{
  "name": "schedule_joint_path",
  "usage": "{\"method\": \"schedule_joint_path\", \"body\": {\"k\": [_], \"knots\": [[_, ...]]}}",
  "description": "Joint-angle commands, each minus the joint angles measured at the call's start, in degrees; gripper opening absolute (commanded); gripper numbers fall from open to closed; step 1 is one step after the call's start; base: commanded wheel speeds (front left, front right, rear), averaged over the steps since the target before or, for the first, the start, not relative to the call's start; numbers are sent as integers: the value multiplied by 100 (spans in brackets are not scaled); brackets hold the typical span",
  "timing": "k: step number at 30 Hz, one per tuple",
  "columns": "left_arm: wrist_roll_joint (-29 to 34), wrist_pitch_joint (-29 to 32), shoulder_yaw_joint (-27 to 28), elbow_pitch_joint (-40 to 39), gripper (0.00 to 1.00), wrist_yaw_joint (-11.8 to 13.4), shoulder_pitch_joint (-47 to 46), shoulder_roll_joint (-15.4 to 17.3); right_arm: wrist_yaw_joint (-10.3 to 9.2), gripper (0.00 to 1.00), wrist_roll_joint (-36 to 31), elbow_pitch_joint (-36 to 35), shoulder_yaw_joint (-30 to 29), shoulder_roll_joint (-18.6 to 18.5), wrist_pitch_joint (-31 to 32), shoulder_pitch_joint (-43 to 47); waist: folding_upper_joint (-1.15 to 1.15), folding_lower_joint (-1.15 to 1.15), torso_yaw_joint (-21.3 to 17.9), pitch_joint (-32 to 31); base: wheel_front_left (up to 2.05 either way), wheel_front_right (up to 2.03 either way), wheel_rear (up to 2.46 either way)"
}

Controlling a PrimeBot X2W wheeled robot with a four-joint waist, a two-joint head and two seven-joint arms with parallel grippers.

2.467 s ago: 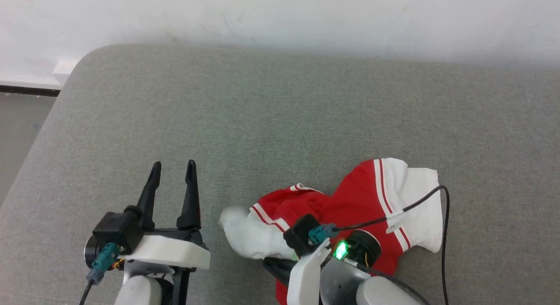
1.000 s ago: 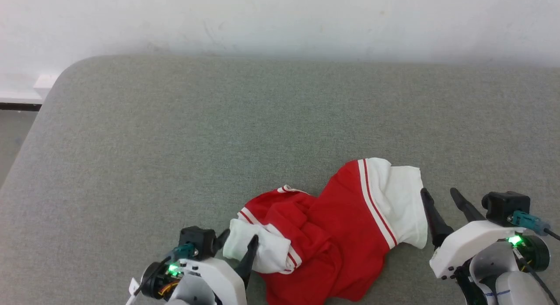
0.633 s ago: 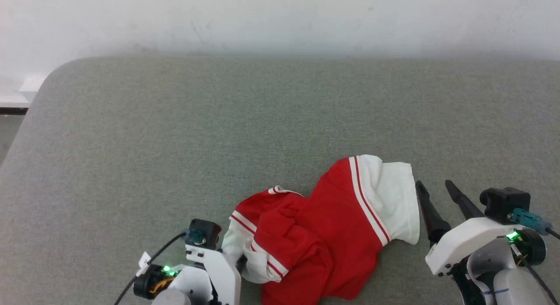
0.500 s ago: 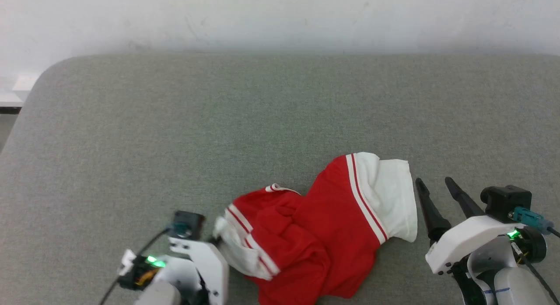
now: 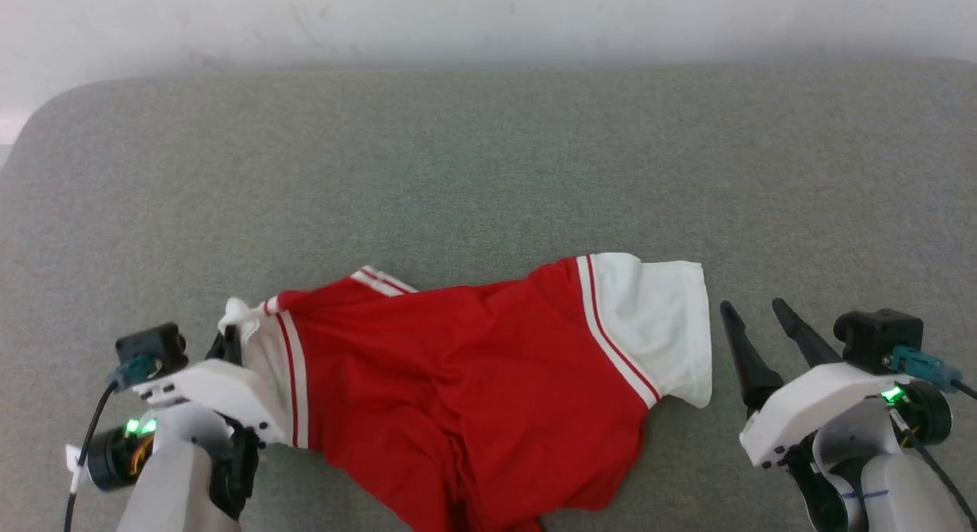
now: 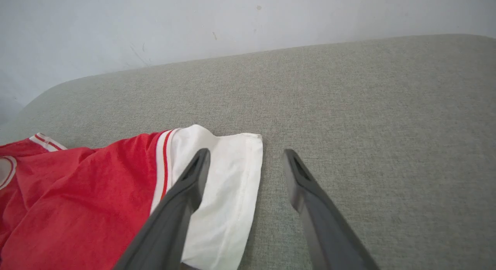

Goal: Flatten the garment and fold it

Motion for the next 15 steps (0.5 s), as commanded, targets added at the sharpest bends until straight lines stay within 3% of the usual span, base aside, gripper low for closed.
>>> {"method": "schedule_joint_path", "body": {"k": [1, 8, 15], "knots": [[-79, -89, 60, 104, 100, -39, -16, -41, -5, 100, -46, -27, 29, 11, 23, -102, 0, -1, -25, 8, 0, 0, 0], [-481, -869, 348, 307, 100, -155, 287, -337, -5, 100, -325, -10, -28, 11, 154, -244, 0, -1, 134, -94, 0, 0, 0], [-335, -1388, 409, -331, 100, -94, 811, -498, -5, 100, -395, -13, -140, 11, 225, -187, 0, -1, 452, -308, 0, 0, 0]]}}
